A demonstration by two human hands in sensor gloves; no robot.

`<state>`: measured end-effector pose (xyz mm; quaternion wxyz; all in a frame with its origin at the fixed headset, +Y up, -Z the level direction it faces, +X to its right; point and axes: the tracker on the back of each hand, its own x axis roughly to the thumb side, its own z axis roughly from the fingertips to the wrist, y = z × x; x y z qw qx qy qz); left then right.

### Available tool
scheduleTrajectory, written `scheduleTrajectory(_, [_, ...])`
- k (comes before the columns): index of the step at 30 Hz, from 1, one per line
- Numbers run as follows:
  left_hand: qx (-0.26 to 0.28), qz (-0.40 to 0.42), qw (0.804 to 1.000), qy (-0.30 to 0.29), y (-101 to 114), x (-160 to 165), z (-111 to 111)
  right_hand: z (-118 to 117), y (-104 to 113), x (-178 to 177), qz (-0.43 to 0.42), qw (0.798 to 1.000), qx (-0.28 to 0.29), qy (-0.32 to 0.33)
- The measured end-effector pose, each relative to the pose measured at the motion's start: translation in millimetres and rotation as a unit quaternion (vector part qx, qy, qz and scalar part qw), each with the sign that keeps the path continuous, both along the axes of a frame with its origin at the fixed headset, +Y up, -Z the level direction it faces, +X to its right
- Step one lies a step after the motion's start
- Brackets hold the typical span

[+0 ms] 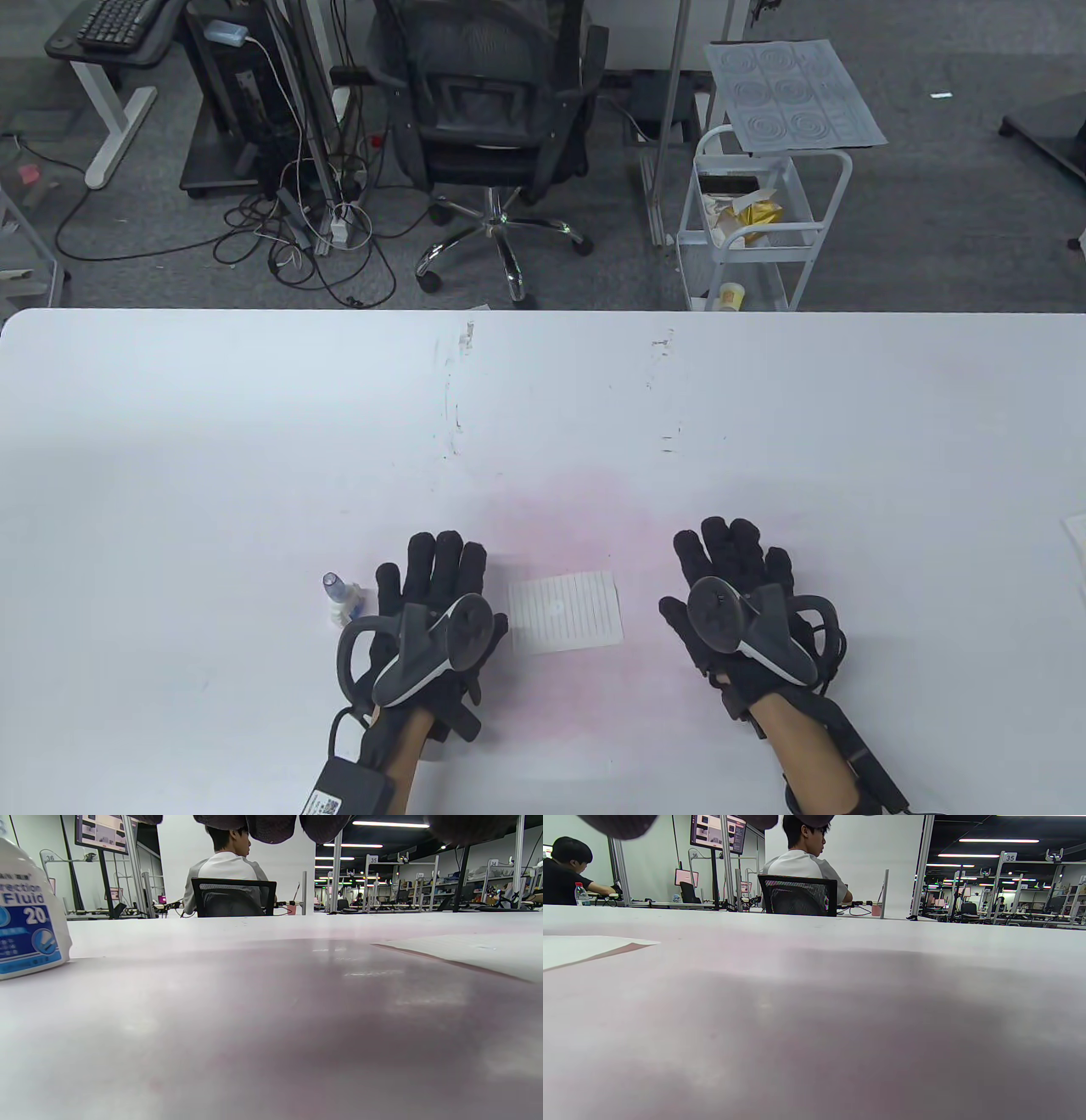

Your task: Brush correction fluid to cover black text

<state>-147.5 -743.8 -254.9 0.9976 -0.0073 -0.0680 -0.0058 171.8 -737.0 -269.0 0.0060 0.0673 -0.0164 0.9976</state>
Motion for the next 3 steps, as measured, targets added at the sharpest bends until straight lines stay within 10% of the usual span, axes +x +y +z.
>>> scheduleTrajectory(3, [0.000,0.002,1.000,0.001,-0.2,-0.3,-0.2,0.3,0.3,-0.3,0.002,1.000,-0.002,0.000])
